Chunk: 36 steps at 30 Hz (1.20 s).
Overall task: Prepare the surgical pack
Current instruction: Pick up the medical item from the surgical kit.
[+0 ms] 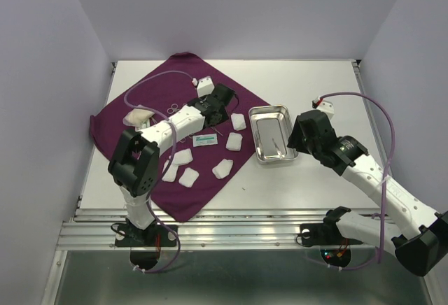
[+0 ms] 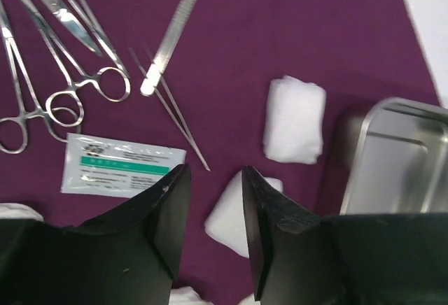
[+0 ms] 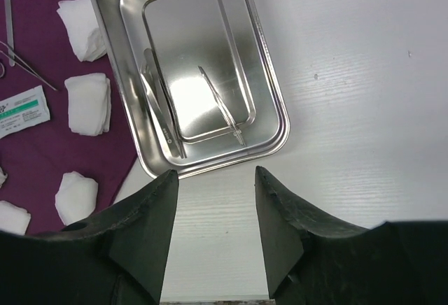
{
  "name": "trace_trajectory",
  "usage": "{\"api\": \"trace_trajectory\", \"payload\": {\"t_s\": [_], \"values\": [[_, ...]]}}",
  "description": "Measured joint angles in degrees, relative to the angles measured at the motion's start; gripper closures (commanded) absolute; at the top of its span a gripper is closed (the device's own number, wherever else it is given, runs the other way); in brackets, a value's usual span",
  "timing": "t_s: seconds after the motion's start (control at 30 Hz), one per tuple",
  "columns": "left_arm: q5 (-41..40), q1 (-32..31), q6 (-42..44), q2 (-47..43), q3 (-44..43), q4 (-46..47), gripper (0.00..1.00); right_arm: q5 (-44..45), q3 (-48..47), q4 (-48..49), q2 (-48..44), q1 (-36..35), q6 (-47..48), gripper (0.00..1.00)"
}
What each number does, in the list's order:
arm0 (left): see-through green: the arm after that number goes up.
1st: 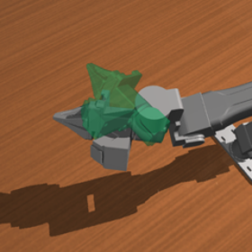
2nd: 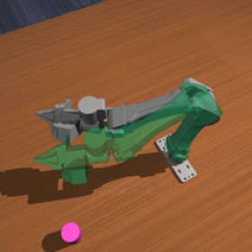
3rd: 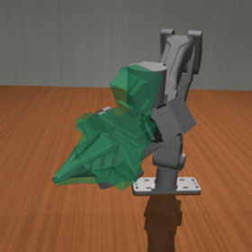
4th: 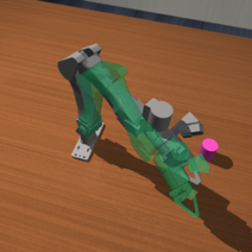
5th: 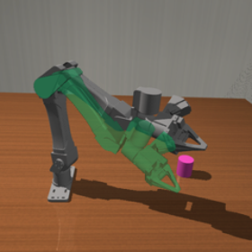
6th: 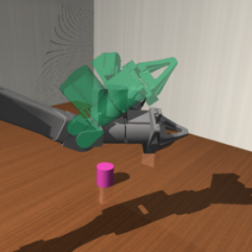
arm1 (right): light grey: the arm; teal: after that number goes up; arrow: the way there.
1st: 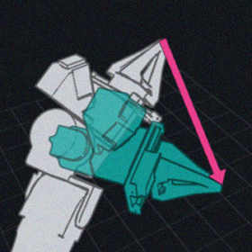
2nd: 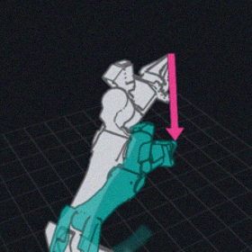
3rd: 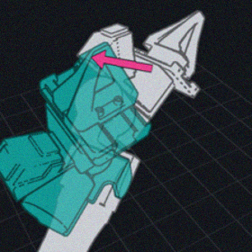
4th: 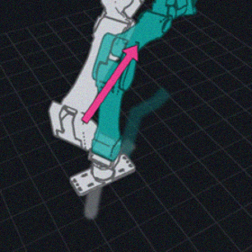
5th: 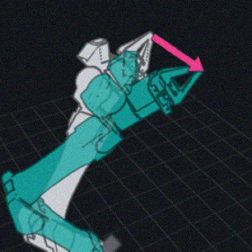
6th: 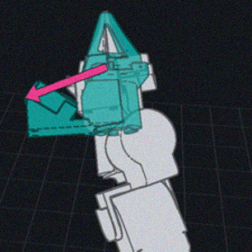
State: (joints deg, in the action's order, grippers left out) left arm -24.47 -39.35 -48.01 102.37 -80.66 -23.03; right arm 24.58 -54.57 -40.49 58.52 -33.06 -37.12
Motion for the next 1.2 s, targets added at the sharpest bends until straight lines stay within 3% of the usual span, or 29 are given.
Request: {"api": "trace_trajectory", "payload": {"t_s": [0.27, 0.6, 0.83, 1.0, 1.2], "values": [[-0.2, 4.1, 0.2, 5.0, 0.0, -1.3, 0.48, -0.6, 0.0, 0.2, 0.0, 0.0, 0.0, 0.46], [0.3, 5.5, 0.3, 13.3, -5.0, -2.5, 0.49, -0.6, 0.0, 0.1, -0.4, 0.0, 0.0, 0.46], [0.9, 6.5, 0.2, 17.4, -6.6, -2.5, 0.58, -0.6, 0.0, 0.0, -0.4, 0.0, 0.1, 0.45], [0.9, 6.6, 0.2, 17.7, -6.8, -2.8, 0.78, -0.6, 0.0, 0.0, -0.4, 0.0, 0.2, 0.45], [0.9, 6.8, 0.4, 17.5, -6.8, -3.2, 0.86, -0.6, 0.0, 0.0, -0.4, 0.0, 0.2, 0.46]]}}
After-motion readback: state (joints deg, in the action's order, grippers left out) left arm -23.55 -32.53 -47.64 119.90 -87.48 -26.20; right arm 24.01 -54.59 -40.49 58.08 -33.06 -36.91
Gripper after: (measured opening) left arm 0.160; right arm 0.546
